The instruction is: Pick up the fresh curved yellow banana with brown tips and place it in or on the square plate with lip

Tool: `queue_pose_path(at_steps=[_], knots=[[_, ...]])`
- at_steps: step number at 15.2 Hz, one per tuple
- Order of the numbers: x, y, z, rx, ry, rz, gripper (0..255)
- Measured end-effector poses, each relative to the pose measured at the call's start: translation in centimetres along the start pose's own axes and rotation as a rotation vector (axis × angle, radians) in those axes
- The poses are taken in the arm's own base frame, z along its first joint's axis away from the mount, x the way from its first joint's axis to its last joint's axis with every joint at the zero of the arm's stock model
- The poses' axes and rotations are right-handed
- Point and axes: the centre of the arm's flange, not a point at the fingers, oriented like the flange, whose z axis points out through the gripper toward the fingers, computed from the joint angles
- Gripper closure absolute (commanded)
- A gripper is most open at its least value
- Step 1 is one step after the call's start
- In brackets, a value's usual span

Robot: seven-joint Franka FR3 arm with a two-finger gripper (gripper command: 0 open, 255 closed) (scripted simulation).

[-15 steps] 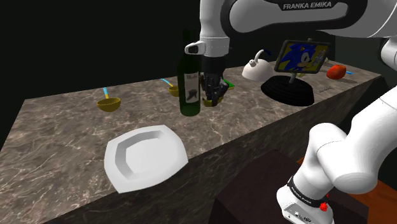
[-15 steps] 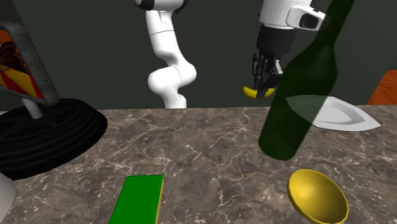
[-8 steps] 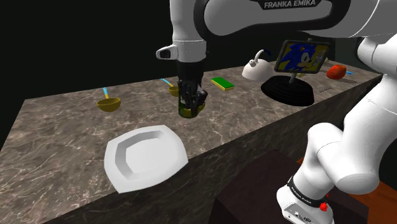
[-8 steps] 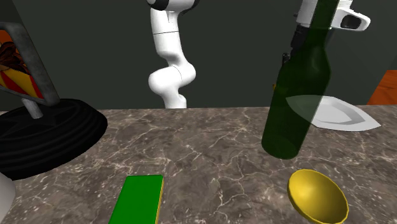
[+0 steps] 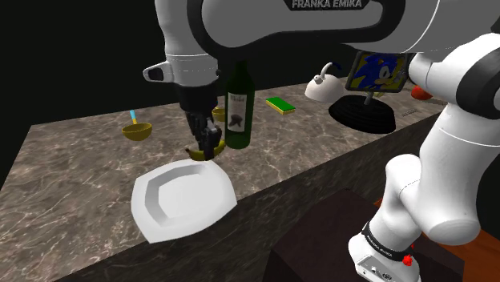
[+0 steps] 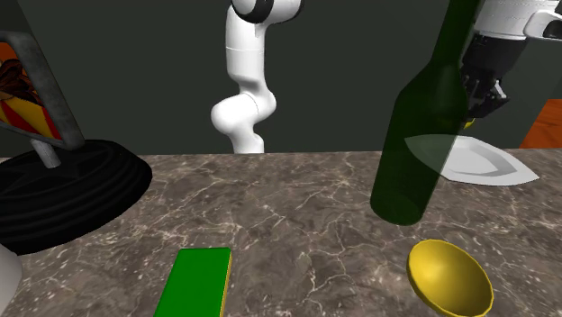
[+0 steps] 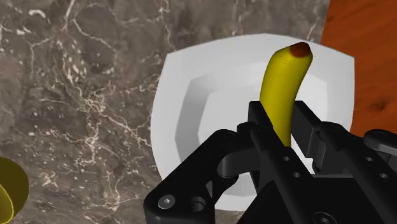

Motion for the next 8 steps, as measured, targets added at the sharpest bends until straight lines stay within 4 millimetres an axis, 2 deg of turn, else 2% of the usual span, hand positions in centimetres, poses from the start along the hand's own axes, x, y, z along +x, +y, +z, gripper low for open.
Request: queue_pose_path(at_steps=[4, 5, 8], knots=[[5.1, -0.5, 0.0, 0.0, 0.0, 0.0, 255], [5.9, -0.6, 0.0, 0.001, 0.0, 0.0, 255], [6.6, -0.7, 1.0, 0.001, 0.0, 0.001, 255]])
